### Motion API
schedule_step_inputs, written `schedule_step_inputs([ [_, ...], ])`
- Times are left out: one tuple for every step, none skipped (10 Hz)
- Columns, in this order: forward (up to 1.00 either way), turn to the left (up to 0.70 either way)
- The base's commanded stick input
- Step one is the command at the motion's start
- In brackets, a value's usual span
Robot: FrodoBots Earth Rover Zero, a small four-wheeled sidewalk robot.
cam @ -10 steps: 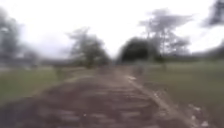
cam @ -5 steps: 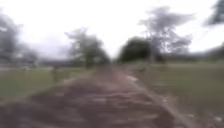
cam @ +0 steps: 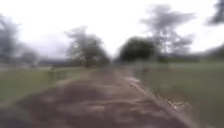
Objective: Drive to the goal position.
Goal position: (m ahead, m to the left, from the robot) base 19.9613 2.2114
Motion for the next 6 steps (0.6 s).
schedule_step_inputs([
  [0.7,0.0],
  [0.7,0.0],
  [0.7,0.0],
  [0.7,0.0],
  [0.7,0.0],
  [0.7,0.0],
])
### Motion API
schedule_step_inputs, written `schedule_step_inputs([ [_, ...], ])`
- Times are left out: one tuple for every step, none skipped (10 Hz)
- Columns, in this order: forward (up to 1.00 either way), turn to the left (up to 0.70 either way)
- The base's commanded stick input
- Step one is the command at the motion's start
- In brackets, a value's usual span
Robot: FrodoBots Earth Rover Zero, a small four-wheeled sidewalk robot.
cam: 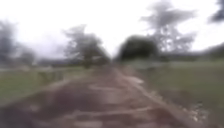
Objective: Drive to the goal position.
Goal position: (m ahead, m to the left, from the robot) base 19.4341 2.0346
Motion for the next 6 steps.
schedule_step_inputs([
  [0.7,0.0],
  [0.7,0.0],
  [0.7,0.0],
  [0.7,0.0],
  [0.7,0.0],
  [0.7,0.0],
])
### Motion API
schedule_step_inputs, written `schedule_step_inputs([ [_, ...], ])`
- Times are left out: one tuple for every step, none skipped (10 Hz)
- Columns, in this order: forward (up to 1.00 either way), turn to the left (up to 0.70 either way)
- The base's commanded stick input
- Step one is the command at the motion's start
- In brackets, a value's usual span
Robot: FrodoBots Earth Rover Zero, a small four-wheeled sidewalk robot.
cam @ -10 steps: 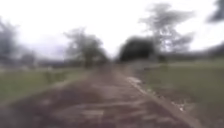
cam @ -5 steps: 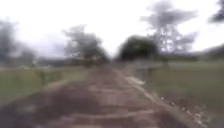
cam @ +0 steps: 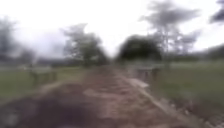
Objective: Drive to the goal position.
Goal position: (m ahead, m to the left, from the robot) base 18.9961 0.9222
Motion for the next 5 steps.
schedule_step_inputs([
  [0.7,0.0],
  [0.7,0.0],
  [0.7,0.0],
  [0.7,0.0],
  [0.7,0.0],
])
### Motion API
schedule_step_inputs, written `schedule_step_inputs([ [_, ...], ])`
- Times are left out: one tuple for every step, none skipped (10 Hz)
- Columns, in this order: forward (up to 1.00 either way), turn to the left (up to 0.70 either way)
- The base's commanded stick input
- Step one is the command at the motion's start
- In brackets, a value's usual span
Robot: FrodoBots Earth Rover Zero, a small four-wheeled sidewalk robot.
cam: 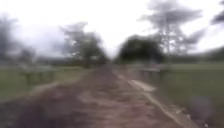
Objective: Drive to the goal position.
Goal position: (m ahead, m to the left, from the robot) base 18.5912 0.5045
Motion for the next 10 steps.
schedule_step_inputs([
  [0.7,0.0],
  [0.7,0.0],
  [0.7,0.0],
  [0.7,0.0],
  [0.7,0.0],
  [0.7,0.0],
  [0.7,0.0],
  [0.7,0.0],
  [0.7,0.0],
  [0.7,0.0],
])
